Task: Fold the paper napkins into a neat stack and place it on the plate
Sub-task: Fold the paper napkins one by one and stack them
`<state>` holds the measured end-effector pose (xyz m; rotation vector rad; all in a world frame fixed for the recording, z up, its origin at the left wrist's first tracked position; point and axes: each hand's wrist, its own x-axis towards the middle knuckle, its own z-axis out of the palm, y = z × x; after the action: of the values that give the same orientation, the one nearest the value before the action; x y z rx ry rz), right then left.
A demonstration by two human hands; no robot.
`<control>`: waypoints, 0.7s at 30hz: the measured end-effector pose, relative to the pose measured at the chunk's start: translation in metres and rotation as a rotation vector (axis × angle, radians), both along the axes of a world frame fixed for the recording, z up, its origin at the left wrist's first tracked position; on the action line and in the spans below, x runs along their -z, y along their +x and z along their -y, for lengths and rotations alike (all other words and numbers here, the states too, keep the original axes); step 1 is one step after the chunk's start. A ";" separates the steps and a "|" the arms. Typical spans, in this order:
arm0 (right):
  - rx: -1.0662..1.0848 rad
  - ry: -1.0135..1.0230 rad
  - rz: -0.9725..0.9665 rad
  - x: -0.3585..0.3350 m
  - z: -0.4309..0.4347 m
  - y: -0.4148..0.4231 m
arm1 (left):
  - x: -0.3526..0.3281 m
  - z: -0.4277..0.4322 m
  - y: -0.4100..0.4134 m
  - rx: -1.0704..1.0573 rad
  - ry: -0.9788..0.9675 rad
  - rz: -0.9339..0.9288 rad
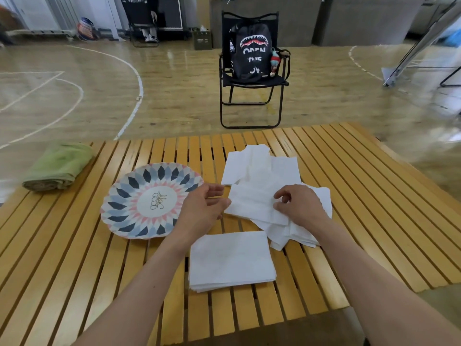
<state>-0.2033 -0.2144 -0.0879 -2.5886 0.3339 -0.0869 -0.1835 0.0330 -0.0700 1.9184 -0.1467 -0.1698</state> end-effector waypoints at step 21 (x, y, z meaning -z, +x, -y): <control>-0.144 0.090 0.129 -0.033 -0.023 -0.031 | -0.005 -0.015 -0.015 0.162 0.094 -0.036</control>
<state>-0.2347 -0.1916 -0.0549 -2.4952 0.1021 -0.1827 -0.1989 0.0478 -0.0649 1.9954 -0.2741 -0.3244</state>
